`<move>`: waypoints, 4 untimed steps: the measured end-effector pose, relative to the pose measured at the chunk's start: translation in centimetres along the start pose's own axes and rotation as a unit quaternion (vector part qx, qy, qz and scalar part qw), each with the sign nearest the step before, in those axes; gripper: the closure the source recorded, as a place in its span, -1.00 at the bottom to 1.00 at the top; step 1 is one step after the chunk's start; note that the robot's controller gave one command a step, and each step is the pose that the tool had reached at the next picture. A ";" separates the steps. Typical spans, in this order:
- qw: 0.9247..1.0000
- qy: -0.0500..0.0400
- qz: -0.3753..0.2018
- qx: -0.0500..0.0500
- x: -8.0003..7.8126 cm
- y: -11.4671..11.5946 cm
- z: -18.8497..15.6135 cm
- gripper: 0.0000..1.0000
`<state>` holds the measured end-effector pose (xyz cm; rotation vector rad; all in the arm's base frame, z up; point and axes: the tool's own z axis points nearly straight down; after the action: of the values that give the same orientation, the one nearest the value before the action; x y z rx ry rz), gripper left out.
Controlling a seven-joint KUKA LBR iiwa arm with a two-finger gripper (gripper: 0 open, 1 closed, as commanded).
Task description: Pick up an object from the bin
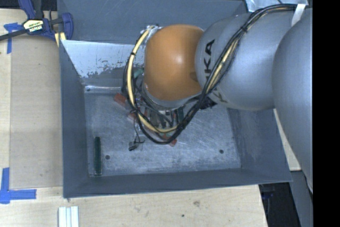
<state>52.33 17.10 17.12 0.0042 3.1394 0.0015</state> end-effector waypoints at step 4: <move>1.000 -0.004 0.006 -0.001 -0.9 -2.3 -9.2 1.00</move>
Offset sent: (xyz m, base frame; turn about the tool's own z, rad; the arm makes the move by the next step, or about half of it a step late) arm 0.0218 -0.0727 -0.1012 0.0418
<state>53.25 14.82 26.32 0.0226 3.1307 0.0048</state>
